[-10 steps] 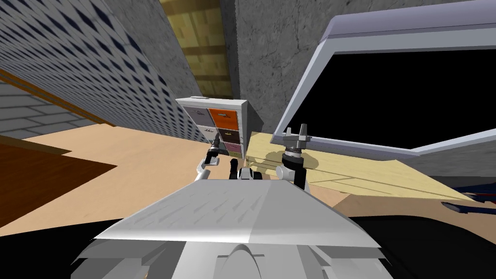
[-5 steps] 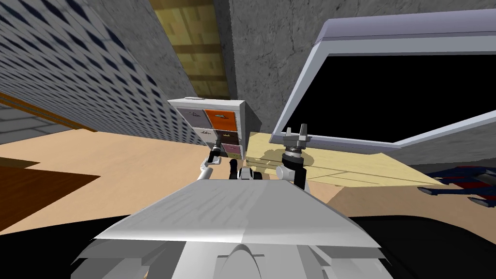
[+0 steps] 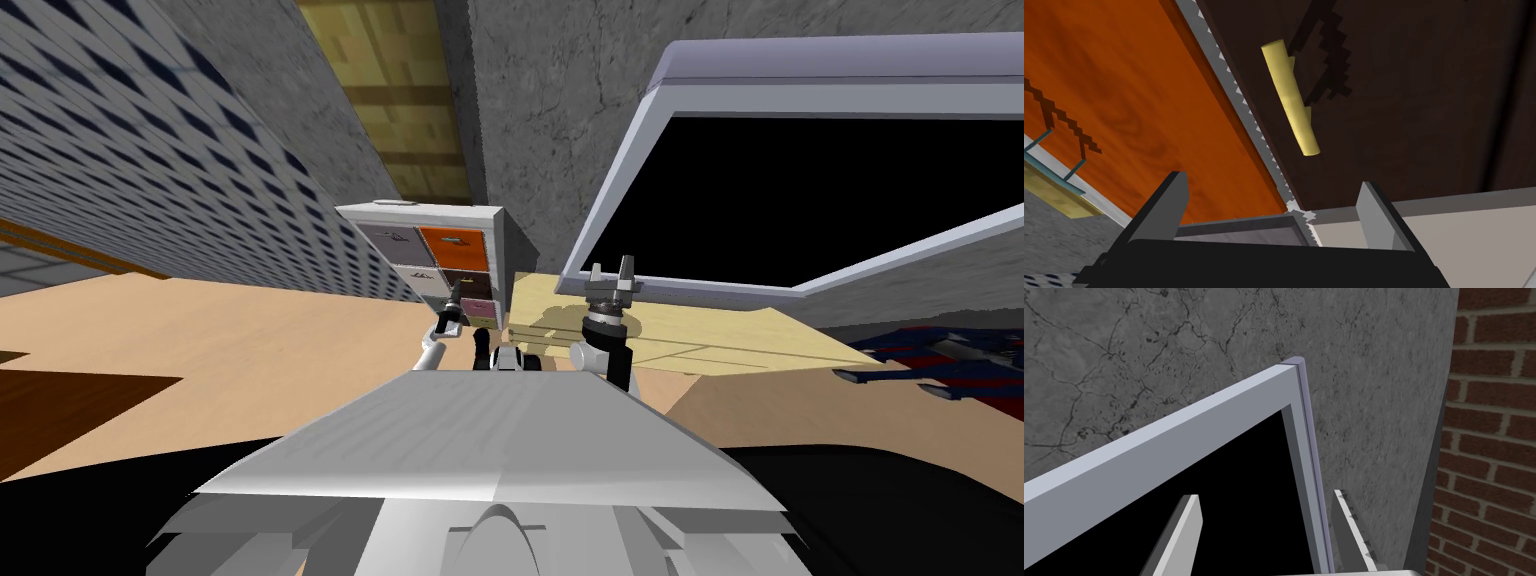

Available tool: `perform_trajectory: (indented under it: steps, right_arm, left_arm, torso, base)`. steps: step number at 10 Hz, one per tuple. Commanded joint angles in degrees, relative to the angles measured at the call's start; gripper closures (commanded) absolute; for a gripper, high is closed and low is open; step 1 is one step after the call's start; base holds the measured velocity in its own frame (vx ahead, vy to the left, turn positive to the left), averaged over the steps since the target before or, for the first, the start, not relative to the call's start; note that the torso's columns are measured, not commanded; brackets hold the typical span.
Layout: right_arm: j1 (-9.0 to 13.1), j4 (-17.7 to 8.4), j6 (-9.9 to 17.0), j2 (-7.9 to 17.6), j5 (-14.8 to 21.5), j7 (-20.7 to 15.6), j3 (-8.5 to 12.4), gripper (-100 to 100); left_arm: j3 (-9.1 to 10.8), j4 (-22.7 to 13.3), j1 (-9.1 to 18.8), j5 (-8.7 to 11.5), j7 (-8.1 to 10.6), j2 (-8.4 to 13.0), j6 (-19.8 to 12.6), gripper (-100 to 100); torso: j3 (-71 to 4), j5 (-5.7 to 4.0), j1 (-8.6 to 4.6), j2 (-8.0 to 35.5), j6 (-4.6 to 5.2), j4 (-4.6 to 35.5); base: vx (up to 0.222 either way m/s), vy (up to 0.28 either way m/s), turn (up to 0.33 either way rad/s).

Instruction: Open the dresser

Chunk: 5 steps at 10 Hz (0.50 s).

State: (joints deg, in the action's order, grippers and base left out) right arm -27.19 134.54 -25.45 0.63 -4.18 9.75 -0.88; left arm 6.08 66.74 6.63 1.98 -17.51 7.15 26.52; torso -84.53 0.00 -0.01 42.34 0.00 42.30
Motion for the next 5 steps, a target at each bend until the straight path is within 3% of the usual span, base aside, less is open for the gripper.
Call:
perform_trajectory:
  steps: [1, 4, 5]
  right_arm:
    - [0.00, 0.00, 0.00, 0.00, 0.00, 0.00, 0.00, 0]
    - [0.00, 0.00, 0.00, 0.00, 0.00, 0.00, 0.00, 0]
    - [0.00, 0.00, 0.00, 0.00, 0.00, 0.00, 0.00, 0]
  left_arm:
    - [0.34, -3.33, 1.73, 0.10, -0.64, -2.16, 0.27, -100]
    - [0.59, -5.72, 3.00, 0.17, -1.11, -5.87, 0.42, -100]
    - [0.59, -5.72, 3.00, 0.17, -1.11, -5.87, 0.42, -100]
  torso:
    - [-0.04, 0.00, 0.01, -0.05, 0.00, -0.02]
    - [-0.05, -0.01, -0.02, -0.08, 0.01, -0.02]
    - [-0.05, -0.01, -0.03, -0.07, 0.00, -0.02]
  base:
    - [-0.015, 0.024, -0.061]
    - [-0.013, 0.021, -0.054]
    - [0.004, -0.008, 0.004]
